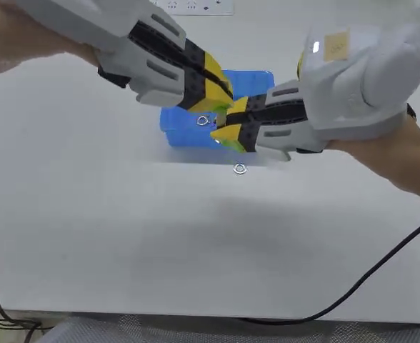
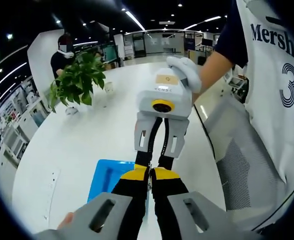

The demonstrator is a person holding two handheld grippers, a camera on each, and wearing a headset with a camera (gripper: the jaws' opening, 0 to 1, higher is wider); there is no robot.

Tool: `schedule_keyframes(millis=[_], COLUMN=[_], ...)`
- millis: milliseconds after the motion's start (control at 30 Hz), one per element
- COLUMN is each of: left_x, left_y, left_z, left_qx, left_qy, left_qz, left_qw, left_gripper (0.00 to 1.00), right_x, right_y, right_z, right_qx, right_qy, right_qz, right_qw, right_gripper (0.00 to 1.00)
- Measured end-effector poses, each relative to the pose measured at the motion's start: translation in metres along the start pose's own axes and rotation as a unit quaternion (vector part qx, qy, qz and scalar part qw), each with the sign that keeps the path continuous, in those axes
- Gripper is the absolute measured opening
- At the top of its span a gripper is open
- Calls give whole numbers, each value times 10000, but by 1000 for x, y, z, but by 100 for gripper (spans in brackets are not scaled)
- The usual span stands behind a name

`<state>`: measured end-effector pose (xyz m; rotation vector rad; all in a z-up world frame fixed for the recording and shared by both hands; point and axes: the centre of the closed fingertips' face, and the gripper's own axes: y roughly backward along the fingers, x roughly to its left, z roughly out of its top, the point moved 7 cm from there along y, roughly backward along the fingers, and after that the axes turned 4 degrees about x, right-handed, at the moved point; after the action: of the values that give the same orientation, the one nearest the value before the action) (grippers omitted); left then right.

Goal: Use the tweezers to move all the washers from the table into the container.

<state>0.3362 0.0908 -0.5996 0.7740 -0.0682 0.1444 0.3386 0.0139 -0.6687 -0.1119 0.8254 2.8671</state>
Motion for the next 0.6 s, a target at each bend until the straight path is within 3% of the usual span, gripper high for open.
schedule_keyframes(millis=[200,433,600], left_x=[22,44,51], left_y=[-2,-14,-24], left_z=[7,4,-3], left_qx=[-21,-111,-126], left_qy=[-150,-59,1], left_qz=[125,139,74], left_qw=[9998,9998,9999], left_gripper=[7,7,7], right_x=[-24,-49,-57], right_y=[1,-4,-10], right_z=[5,-2,-12], right_qx=[-59,22,110], right_qy=[78,103,87], right_qz=[-199,-263,-249], right_qw=[9998,9996,9996], right_gripper=[10,10,10])
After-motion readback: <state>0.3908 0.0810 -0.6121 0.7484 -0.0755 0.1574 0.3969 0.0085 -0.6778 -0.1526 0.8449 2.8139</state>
